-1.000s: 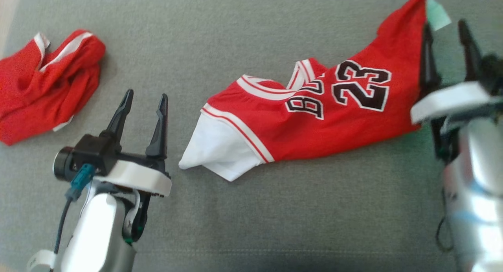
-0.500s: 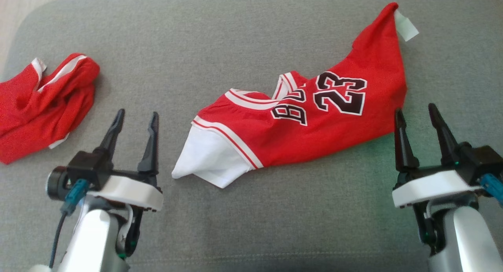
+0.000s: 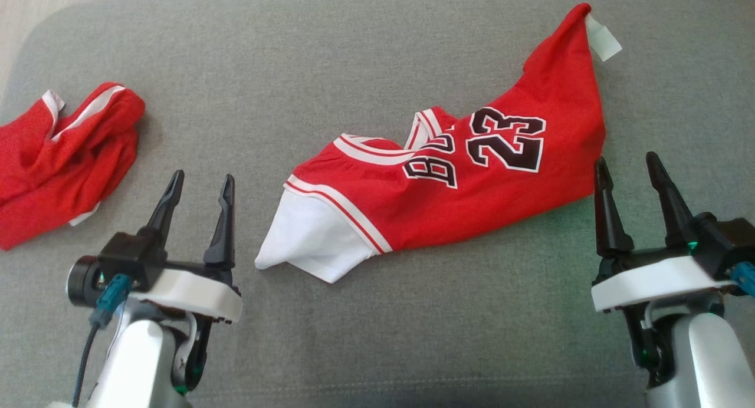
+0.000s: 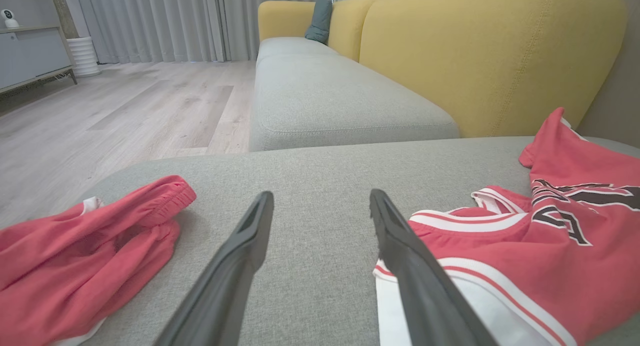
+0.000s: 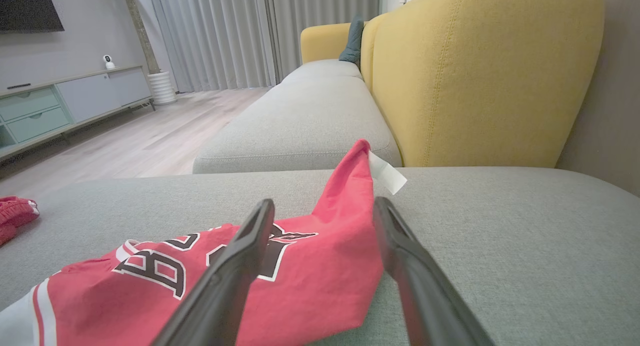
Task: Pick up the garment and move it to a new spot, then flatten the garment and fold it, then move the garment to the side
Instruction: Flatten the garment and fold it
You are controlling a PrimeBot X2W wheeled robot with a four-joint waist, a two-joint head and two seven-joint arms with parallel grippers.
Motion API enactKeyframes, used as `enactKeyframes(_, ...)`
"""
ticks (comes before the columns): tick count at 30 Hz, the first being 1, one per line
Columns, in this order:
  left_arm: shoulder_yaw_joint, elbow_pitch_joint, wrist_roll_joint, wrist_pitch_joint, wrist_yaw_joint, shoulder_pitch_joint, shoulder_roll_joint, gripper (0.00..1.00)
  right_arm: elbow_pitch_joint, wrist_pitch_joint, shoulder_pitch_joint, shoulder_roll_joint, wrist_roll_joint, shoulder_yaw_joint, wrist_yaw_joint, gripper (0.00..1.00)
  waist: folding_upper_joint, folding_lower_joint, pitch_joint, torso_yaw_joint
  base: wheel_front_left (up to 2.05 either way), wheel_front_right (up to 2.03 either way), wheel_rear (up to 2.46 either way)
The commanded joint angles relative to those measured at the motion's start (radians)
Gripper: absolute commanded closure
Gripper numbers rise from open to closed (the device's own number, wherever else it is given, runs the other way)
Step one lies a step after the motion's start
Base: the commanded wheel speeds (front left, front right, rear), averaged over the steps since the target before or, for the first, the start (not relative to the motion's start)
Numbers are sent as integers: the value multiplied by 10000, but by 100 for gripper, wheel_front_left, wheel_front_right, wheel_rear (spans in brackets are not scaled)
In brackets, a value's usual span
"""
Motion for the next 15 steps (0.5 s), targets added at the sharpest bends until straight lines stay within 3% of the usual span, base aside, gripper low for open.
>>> enactKeyframes(1, 280, -319, -71, -117, 67, -271, 251, 0, -386, 25, -11, -20, 68, 218, -7, 0, 0, 0, 4, 1, 0, 0, 0)
enactKeyframes(7, 148, -340, -29, -116, 51, -384, 303, 0, -378, 36, -11, -19, 129, 249, -7, 0, 0, 0, 7, -7, 0, 0, 0)
enactKeyframes(15, -769, -259, 127, 386, -615, -1432, 271, 0, -460, 56, -58, -19, 150, 377, -7, 0, 0, 0, 278, -133, 0, 0, 0)
